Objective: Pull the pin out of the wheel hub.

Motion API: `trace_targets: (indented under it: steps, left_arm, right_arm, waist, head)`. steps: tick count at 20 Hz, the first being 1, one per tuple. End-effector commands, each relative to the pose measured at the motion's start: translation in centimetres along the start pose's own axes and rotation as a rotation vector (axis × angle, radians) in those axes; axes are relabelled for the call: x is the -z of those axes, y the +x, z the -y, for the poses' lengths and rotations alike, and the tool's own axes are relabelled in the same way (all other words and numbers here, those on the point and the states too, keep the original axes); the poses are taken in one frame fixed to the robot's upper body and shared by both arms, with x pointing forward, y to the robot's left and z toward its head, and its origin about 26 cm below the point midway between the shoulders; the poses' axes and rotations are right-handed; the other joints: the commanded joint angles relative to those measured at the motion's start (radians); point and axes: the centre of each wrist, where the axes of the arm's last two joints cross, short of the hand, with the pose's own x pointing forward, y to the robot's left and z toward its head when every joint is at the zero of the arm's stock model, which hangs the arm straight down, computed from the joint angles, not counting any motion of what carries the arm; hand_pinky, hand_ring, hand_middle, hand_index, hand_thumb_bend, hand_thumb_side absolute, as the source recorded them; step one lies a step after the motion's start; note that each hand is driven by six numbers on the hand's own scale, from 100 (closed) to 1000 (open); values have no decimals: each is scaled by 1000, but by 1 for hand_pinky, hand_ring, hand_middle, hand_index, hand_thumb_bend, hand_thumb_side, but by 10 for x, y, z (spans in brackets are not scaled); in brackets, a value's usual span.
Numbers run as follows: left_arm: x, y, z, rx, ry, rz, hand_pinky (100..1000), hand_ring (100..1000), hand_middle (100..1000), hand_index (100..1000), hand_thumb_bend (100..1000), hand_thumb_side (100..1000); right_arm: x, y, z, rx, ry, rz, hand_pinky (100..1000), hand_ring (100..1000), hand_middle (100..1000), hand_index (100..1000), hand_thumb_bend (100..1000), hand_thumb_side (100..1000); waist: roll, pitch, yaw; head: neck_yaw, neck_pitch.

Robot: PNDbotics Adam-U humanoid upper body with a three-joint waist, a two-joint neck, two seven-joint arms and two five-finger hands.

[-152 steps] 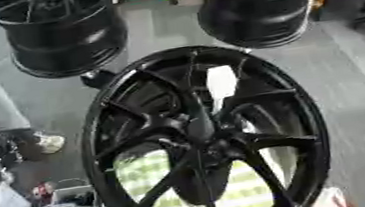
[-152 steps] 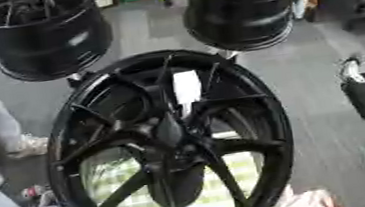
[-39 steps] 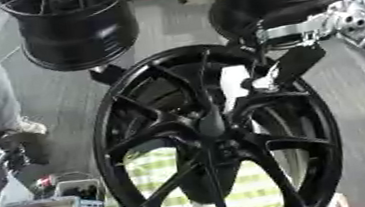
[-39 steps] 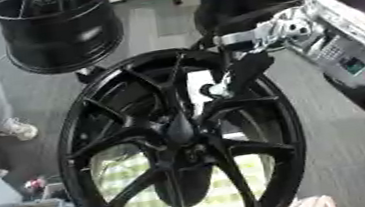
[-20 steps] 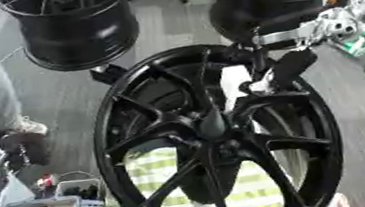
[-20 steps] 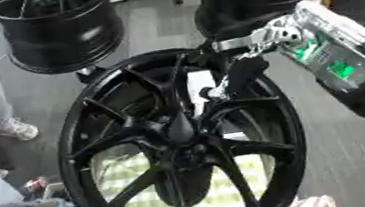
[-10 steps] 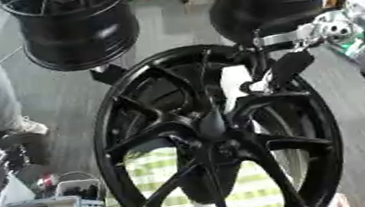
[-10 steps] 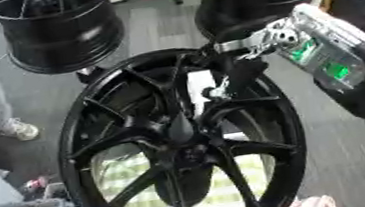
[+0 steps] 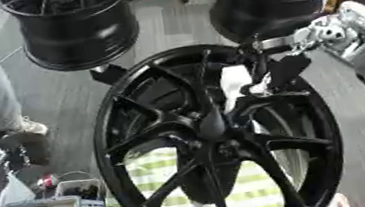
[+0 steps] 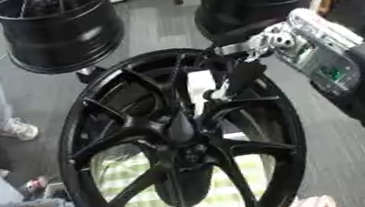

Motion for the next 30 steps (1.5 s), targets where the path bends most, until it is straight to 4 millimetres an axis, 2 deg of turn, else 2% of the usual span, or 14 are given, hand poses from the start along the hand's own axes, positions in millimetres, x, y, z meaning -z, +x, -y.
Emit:
trace_targets:
  steps: [1, 15, 30]
  left_arm:
    - [2, 8, -3, 22, -7, 17, 684, 688, 658, 775, 100, 913]
    - [2, 7, -3, 21, -10, 14, 685, 688, 658, 775, 100, 915]
    - [2, 7, -3, 20, -10, 14, 685, 688, 657, 775, 100, 915]
  right_arm:
    - [-4, -2, 8, -24, -19, -17, 773, 661, 852, 962, 261, 558]
    - [2, 0, 7, -37, -13, -12, 771, 644, 815, 936, 257, 539]
    - [6, 6, 7, -64, -45, 2, 749, 590, 714, 857, 226, 452]
  waist:
    - [4, -11, 0]
    - [2, -11, 0]
    - [3, -10, 2]
  head:
    - [-1, -3]
    - [-1, -3]
    - [-2, -3]
